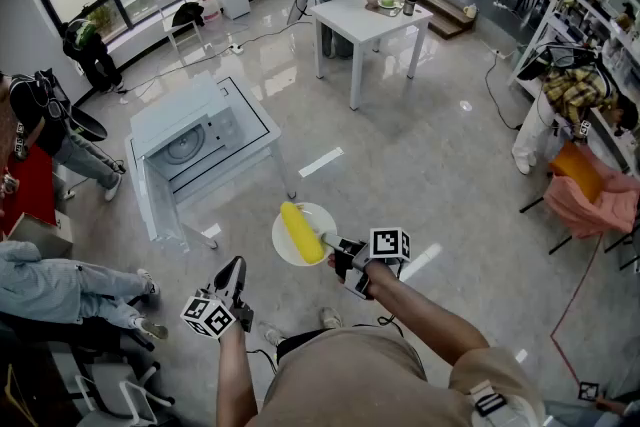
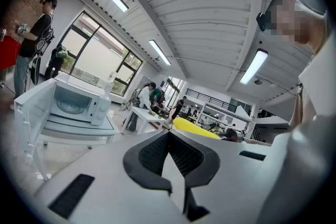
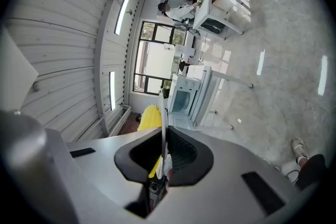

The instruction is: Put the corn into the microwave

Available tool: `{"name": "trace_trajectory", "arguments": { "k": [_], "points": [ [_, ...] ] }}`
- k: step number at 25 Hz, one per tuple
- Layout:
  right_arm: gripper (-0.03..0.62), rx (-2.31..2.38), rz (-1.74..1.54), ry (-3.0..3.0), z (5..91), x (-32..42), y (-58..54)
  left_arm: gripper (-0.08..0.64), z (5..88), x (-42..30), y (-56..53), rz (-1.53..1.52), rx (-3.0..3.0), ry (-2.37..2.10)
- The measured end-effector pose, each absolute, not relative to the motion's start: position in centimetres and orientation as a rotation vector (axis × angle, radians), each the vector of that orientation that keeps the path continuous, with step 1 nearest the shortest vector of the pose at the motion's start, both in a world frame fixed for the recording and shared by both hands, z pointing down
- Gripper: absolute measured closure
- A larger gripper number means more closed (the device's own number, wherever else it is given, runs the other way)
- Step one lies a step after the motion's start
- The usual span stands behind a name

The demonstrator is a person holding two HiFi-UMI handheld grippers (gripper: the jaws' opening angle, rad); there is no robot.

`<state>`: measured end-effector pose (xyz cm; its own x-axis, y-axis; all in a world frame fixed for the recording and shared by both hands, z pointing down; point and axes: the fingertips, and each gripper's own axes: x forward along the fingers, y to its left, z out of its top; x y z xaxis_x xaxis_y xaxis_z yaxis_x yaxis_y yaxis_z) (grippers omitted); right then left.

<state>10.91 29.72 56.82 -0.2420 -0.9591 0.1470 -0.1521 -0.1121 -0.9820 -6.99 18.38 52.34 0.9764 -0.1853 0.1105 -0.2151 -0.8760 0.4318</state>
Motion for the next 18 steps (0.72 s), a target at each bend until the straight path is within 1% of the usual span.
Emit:
{"name": "trace_trajectory", "arguments": {
  "k": [18],
  "points": [
    [0.563,-1.255,-1.414,1.471,55.9,11.7,27.8,0.557,51.8,-5.4,17.2,0.091,2.676,-0.27]
  ]
}}
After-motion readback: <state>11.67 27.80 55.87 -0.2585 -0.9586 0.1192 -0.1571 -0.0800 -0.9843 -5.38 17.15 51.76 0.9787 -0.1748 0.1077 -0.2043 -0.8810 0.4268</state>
